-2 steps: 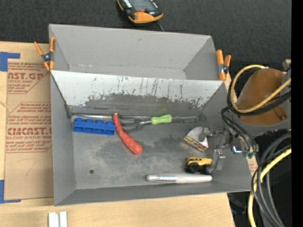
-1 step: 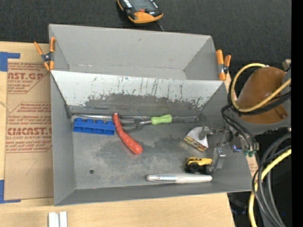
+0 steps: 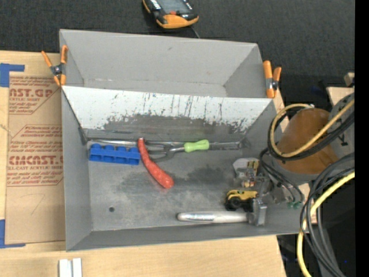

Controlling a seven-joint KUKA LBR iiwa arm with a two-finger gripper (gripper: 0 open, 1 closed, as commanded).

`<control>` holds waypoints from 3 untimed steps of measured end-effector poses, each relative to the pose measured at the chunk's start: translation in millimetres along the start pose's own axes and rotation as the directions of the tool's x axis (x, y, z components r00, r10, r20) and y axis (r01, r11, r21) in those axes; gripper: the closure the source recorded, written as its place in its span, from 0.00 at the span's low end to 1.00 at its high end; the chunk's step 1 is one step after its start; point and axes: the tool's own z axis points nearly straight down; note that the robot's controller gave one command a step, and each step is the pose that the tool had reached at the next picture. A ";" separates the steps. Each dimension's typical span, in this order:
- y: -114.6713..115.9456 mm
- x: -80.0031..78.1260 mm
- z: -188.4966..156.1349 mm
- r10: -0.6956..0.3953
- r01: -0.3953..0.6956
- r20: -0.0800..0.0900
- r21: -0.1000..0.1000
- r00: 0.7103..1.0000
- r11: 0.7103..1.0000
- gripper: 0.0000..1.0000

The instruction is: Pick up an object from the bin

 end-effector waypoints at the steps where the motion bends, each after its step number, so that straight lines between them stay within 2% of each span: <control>1: 5.2 0.6 -77.5 0.017 -0.017 0.009 0.003 1.000 1.000 0.00; 2: -1.3 3.4 -29.0 -0.067 0.067 -0.007 -0.003 0.998 0.998 0.00; 3: 7.0 -1.1 -1.1 -0.238 0.238 0.019 0.009 0.971 0.971 0.00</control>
Offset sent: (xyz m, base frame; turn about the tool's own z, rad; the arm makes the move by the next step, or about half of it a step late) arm -0.0034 -0.0028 0.0297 -0.0666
